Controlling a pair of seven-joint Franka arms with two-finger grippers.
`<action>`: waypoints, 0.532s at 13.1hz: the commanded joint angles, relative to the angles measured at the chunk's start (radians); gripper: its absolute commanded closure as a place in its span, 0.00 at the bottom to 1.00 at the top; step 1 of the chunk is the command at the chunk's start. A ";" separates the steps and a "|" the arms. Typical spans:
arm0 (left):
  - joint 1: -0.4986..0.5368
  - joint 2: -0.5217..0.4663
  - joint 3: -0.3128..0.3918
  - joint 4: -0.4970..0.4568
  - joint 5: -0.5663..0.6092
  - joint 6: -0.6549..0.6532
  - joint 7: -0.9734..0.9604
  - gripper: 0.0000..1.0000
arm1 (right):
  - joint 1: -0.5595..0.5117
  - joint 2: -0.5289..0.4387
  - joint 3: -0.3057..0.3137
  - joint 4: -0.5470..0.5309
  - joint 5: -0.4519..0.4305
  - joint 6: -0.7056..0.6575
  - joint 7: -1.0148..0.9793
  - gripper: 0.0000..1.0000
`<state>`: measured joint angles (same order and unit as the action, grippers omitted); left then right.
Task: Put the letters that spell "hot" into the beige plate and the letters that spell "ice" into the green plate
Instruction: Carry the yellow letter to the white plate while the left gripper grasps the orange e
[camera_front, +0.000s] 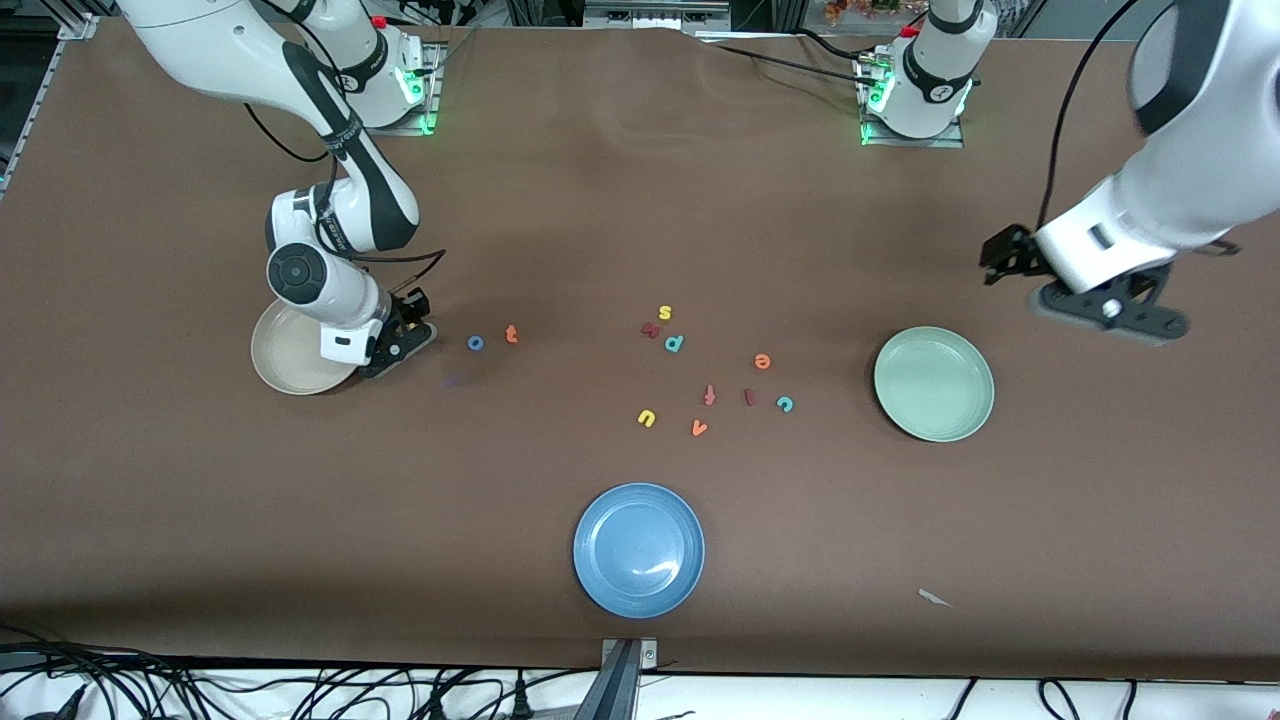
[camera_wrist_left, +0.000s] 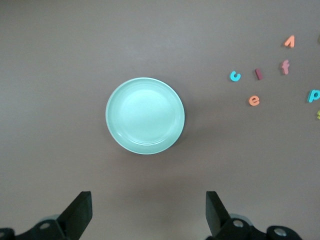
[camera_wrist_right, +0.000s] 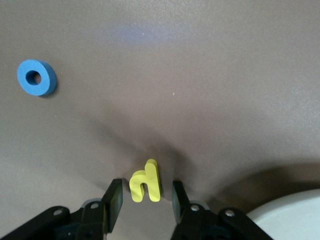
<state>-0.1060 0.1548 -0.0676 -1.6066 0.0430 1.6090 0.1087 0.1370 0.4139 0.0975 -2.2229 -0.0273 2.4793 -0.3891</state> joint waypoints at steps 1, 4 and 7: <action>-0.037 0.096 -0.011 0.034 -0.020 0.040 0.008 0.00 | -0.002 0.011 0.002 -0.014 0.012 0.030 -0.002 0.70; -0.096 0.166 -0.014 0.028 -0.034 0.149 0.000 0.00 | -0.002 0.010 0.002 -0.014 0.014 0.030 -0.002 0.70; -0.113 0.254 -0.014 0.025 -0.115 0.254 0.000 0.00 | -0.002 0.005 0.002 -0.014 0.014 0.024 0.001 0.74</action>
<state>-0.2121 0.3483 -0.0864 -1.6061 -0.0296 1.8203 0.1040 0.1359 0.4108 0.0953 -2.2232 -0.0264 2.4835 -0.3886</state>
